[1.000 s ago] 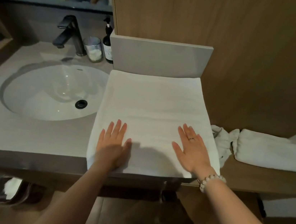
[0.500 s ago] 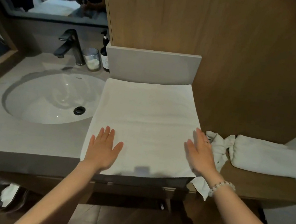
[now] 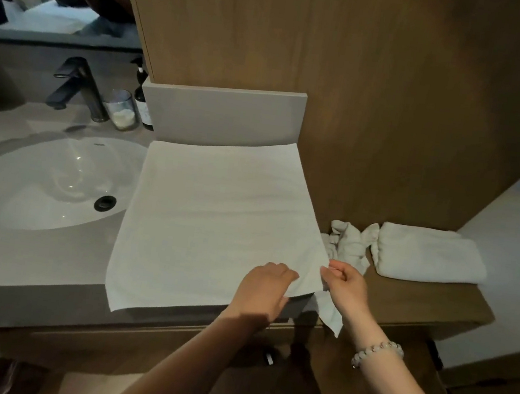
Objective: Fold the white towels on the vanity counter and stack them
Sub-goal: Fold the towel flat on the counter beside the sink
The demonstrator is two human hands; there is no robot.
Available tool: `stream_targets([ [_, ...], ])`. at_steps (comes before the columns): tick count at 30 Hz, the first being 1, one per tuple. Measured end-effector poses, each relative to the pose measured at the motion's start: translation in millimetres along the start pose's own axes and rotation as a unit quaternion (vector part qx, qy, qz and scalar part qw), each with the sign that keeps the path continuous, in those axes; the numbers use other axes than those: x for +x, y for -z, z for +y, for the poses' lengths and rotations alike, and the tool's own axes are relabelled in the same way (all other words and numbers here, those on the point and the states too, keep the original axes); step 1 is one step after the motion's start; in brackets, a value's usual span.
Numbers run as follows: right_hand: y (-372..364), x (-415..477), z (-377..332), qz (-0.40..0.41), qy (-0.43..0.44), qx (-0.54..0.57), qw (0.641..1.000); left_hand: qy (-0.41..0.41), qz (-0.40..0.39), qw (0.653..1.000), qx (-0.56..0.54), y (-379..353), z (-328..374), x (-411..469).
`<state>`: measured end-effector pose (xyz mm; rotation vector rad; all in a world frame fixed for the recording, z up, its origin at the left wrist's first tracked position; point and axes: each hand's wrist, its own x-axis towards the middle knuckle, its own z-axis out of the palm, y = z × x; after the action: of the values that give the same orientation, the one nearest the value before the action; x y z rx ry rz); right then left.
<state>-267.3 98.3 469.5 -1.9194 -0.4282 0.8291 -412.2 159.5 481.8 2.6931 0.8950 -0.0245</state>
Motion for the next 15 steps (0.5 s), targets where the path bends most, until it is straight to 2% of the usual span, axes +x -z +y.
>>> stream_targets([
  [8,13.6,-2.0,-7.8,-0.086,0.005,0.040,0.995,0.025,0.004,0.999,-0.045,-2.4,-5.9,-2.0],
  [15,14.7,-2.3,8.1,-0.022,0.073,-0.012,0.997,0.033,0.010,0.998,-0.059,-5.4,-6.6,-4.2],
])
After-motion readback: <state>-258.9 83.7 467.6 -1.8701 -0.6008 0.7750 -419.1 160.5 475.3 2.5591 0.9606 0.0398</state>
